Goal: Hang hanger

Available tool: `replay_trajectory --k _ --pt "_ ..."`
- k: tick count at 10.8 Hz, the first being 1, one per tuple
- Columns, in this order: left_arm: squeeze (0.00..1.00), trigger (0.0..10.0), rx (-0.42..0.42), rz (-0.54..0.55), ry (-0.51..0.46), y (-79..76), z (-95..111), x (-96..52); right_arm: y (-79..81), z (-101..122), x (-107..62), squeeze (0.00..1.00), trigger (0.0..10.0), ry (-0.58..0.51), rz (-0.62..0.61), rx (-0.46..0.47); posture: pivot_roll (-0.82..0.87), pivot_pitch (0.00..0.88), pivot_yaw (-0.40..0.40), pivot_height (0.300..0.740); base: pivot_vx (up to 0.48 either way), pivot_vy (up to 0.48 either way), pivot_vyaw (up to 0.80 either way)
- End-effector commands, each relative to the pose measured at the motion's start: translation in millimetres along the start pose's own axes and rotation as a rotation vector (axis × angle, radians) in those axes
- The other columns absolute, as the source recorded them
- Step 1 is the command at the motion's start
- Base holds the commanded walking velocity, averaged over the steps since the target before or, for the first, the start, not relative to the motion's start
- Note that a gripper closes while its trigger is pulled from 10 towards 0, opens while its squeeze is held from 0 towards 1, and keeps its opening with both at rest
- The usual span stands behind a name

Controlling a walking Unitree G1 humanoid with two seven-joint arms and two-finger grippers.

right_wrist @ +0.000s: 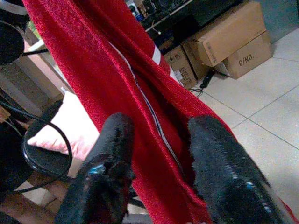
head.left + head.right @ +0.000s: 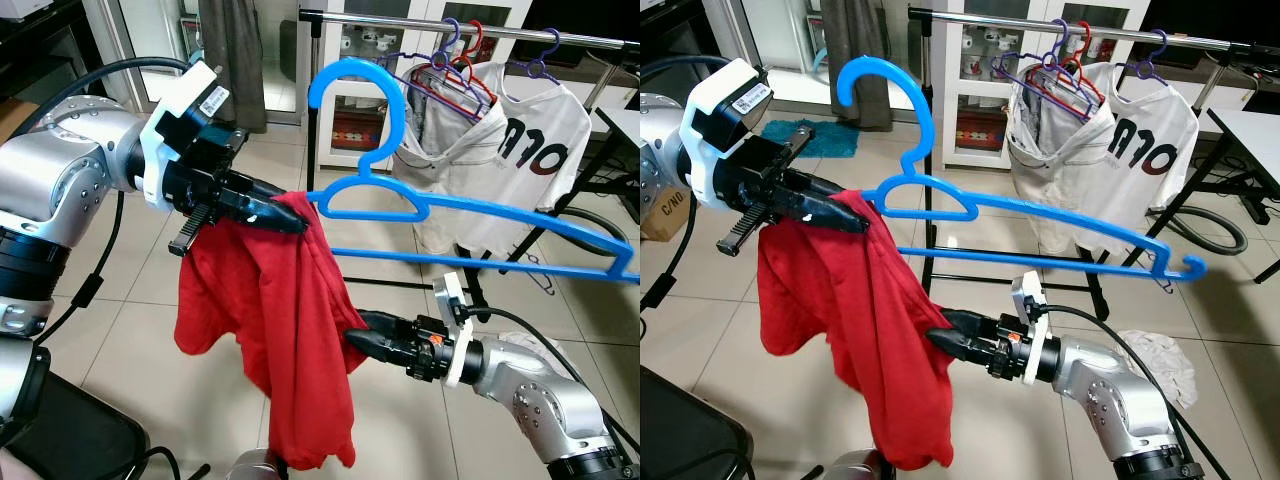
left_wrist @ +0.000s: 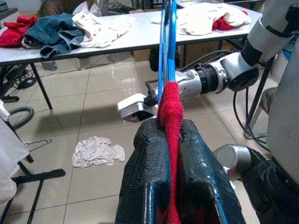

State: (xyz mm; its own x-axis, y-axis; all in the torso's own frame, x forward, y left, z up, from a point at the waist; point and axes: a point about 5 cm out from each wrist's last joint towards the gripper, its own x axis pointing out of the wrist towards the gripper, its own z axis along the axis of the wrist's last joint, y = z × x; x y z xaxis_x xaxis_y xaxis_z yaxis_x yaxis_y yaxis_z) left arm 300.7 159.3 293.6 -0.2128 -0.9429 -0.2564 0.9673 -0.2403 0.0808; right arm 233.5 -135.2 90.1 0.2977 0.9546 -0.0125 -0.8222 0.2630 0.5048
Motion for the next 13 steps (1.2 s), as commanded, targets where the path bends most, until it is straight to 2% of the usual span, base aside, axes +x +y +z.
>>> replay_trajectory --k 1,11,13 --pt "0.00 0.0 0.058 0.018 0.003 0.7 13 -4.7 -2.0 0 -2.9 0.00 0.0 0.025 -0.006 -0.006 0.08 0.000 -0.024 0.740 0.000 0.000 0.00" --pt "0.00 0.0 0.042 0.073 -0.001 3.3 3 -13.8 -3.7 6 -8.6 0.00 0.0 0.012 -0.015 -0.011 0.07 0.000 -0.027 0.740 0.000 0.000 0.00" --pt "0.00 0.0 0.042 0.078 -0.001 3.2 0 -13.2 -8.0 10 -10.9 0.00 0.0 -0.022 -0.078 -0.037 0.07 0.000 -0.027 0.740 0.000 0.000 0.00"
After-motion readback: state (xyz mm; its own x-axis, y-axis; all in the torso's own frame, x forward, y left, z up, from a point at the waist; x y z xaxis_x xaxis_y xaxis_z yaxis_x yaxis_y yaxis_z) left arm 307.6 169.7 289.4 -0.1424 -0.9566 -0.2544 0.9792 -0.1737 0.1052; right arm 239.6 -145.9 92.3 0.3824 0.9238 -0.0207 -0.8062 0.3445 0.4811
